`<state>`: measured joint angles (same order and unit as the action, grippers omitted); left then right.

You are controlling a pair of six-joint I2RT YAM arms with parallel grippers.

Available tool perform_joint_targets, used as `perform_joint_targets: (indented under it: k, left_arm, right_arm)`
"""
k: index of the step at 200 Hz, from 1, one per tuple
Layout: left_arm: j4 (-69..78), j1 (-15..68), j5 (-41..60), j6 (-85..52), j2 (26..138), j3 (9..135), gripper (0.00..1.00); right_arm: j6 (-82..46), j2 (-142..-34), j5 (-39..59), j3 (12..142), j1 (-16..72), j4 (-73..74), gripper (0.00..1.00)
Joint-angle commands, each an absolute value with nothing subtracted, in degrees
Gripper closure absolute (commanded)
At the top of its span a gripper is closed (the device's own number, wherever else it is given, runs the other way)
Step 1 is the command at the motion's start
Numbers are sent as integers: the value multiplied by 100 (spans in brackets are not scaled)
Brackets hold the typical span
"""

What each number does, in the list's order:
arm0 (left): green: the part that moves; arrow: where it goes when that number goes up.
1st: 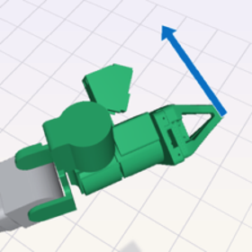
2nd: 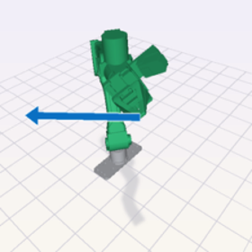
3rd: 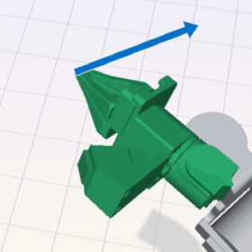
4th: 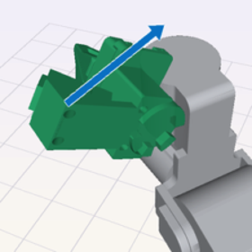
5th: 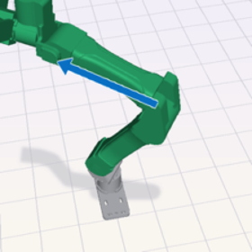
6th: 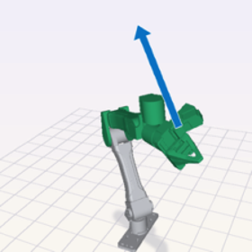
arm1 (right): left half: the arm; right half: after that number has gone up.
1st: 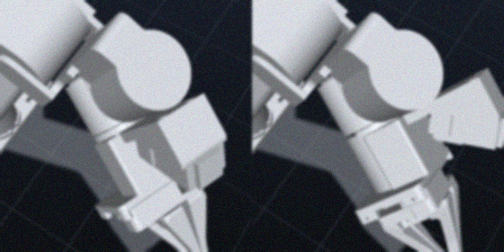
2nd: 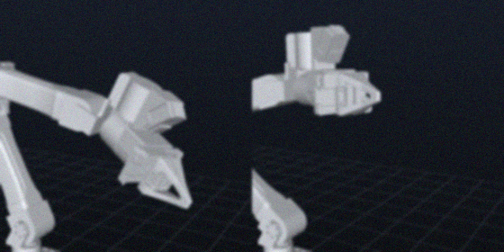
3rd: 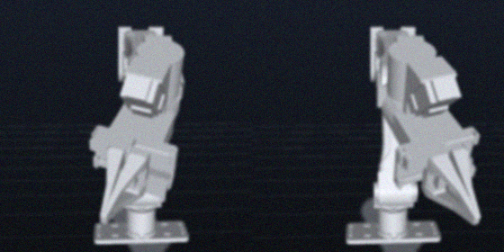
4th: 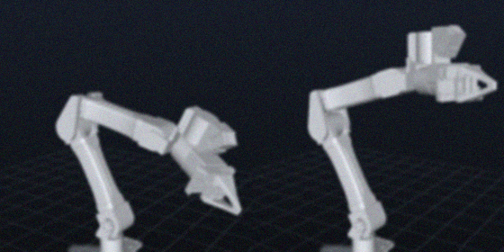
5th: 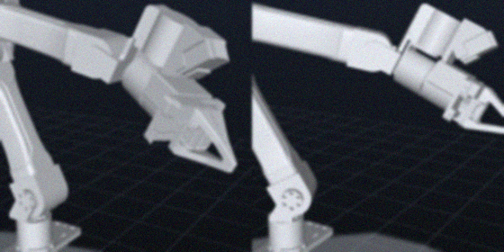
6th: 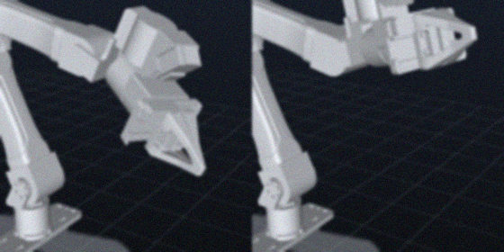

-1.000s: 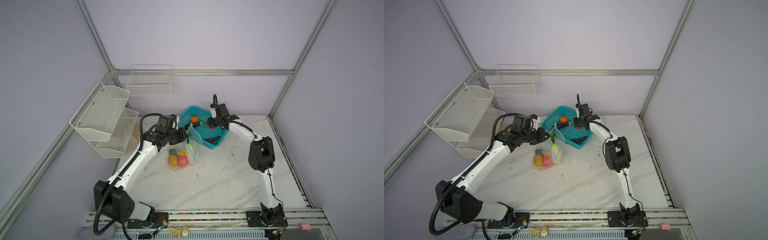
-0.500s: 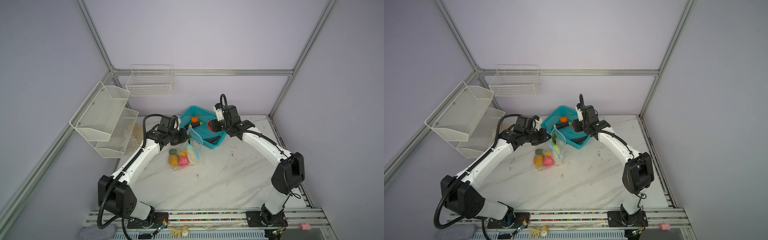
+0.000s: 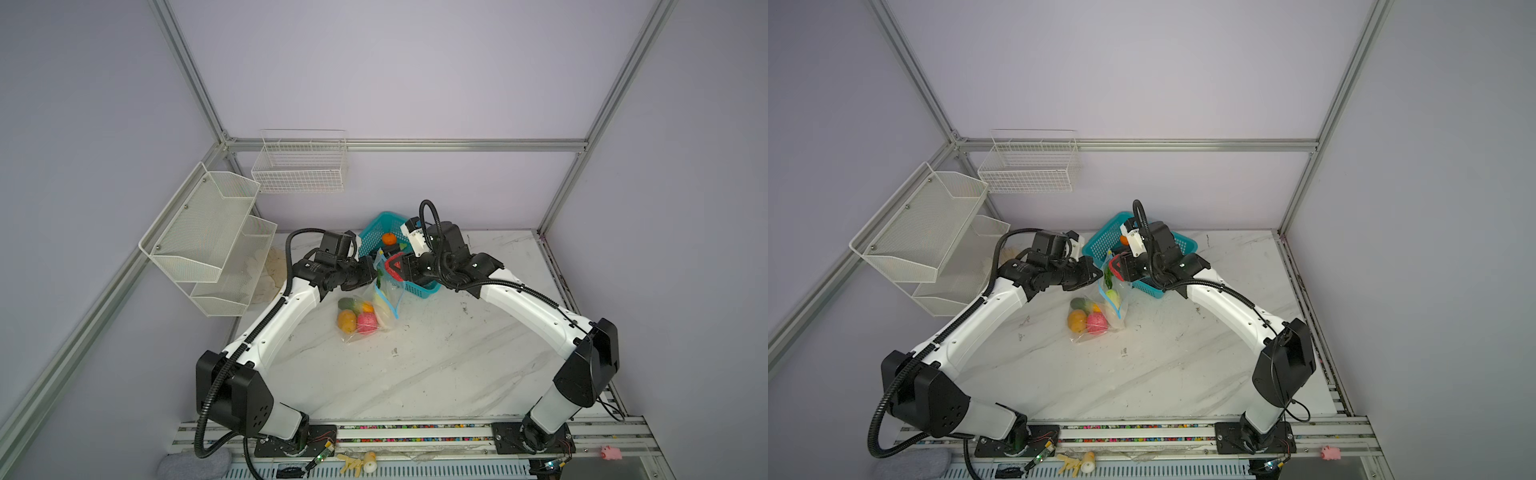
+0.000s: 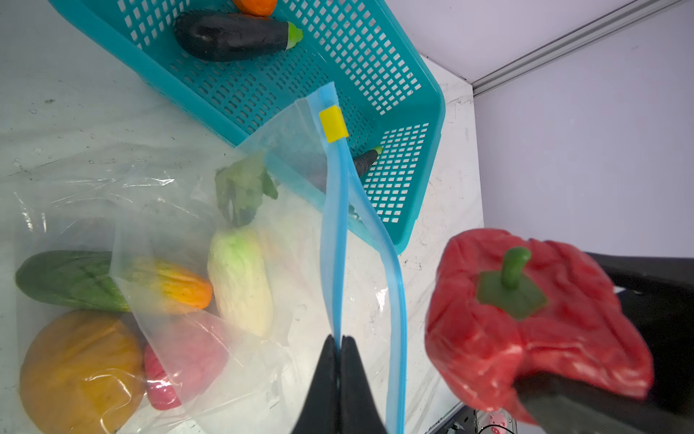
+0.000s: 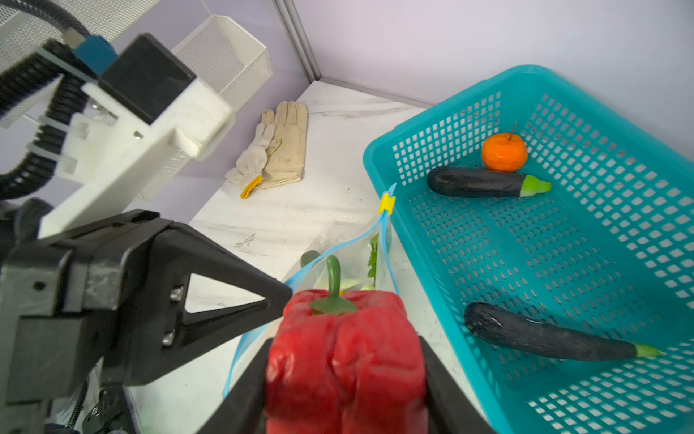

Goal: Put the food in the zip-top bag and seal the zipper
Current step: 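Lift the red pepper out of the basket toward the bag with the right gripper, then lower the red pepper into the bag mouth and open the right gripper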

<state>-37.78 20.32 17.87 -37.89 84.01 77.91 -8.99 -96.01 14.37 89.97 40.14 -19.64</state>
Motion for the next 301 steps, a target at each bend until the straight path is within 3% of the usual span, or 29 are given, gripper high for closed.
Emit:
perform_joint_targets:
  k: [1,105,246,301]
  left_arm:
    - [-3615,2026,1888,-3771,8249,7897,100]
    - [-3620,2097,1940,-3823,8156,7977,100]
    - [-3639,2109,1866,-3797,7840,7924,100]
    - [-3647,2105,1843,-3786,7805,7893,100]
  right_arm:
    - [-1098,-9786,1647,8927,4058,-1695,56]
    - [-1213,-10251,1907,8939,4214,-1753,54]
    - [-1165,-10329,2035,9011,4262,-1872,35]
    - [-1152,-10234,1991,9038,4271,-1916,34]
